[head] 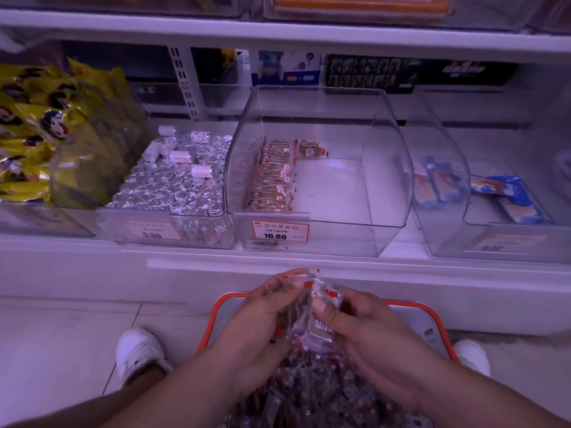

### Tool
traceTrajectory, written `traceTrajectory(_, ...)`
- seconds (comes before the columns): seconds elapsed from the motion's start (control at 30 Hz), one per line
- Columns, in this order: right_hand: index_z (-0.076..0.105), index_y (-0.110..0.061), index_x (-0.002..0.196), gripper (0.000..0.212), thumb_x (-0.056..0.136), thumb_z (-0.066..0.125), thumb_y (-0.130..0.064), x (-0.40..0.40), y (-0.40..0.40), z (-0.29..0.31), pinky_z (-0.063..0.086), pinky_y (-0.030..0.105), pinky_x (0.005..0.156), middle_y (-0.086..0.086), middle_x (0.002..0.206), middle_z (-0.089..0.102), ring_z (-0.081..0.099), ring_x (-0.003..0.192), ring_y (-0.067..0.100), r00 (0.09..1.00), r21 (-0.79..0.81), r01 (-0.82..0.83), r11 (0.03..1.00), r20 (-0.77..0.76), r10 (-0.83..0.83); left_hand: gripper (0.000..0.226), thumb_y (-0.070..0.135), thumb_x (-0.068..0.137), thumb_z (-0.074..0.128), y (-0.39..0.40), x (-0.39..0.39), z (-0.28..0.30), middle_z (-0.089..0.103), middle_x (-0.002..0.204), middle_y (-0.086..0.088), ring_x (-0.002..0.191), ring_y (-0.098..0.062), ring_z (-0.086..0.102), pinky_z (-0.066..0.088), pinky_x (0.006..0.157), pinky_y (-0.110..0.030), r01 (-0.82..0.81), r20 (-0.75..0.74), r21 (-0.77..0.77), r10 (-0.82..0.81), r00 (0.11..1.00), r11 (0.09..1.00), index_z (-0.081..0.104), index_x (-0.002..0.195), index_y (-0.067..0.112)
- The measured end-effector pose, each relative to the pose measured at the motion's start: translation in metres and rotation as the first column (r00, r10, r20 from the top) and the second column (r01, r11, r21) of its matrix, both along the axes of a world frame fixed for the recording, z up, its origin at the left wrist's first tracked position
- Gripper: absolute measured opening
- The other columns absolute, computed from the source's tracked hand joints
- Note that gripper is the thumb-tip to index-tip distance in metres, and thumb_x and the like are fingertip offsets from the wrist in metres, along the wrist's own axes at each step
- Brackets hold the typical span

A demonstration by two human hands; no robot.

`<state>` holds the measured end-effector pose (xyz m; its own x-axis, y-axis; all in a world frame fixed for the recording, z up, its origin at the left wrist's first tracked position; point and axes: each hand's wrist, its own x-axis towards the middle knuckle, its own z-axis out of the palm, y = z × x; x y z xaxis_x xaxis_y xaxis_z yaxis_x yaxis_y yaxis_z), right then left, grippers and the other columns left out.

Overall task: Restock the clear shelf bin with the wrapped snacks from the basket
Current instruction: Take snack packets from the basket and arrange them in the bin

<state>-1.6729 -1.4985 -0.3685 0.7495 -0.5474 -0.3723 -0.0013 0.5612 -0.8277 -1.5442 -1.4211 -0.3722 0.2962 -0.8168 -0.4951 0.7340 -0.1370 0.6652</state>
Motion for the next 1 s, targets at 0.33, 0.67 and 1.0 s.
traceTrajectory(0.33,0.066,0.012,0.108,0.042,0.08,0.069,-0.019,-0.001,-0.009,-0.004,0.054,0.037,0.082,0.024,0.096,0.07,0.065,0.085,0.027,0.995,0.033,0.025,0.999,-0.102,-0.021,0.045,0.038,0.074,0.073,0.002,-0.003,0.0,0.074,0.108,-0.017,0.087,-0.029,0.073,0.059,0.065,-0.034,-0.001,0.191,0.057,-0.01,0.981,0.998,0.071,0.114,0.018)
traceTrajectory(0.67,0.073,-0.005,0.114,0.039,0.095,0.046,-0.026,0.006,0.004,-0.005,0.052,0.037,0.089,0.018,0.12,0.069,0.07,0.102,0.025,0.998,0.329,0.049,0.943,0.018,-0.058,0.038,0.029,0.079,0.066,-0.004,-0.023,-0.011,0.074,0.102,-0.02,0.087,-0.028,0.07,0.055,0.082,-0.038,-0.11,0.252,-0.023,0.112,0.961,0.994,0.067,0.114,0.014)
traceTrajectory(1.0,0.062,-0.003,0.128,0.049,0.087,0.044,-0.022,0.004,-0.004,0.01,0.05,0.047,0.091,0.02,0.12,0.064,0.063,0.097,0.028,0.97,0.297,-0.231,0.927,0.145,0.195,0.042,0.054,0.082,0.054,0.002,-0.019,-0.006,0.074,0.088,-0.001,0.077,-0.004,0.07,0.054,0.071,-0.017,-0.044,0.714,-0.074,0.084,0.695,0.996,0.067,0.114,0.03)
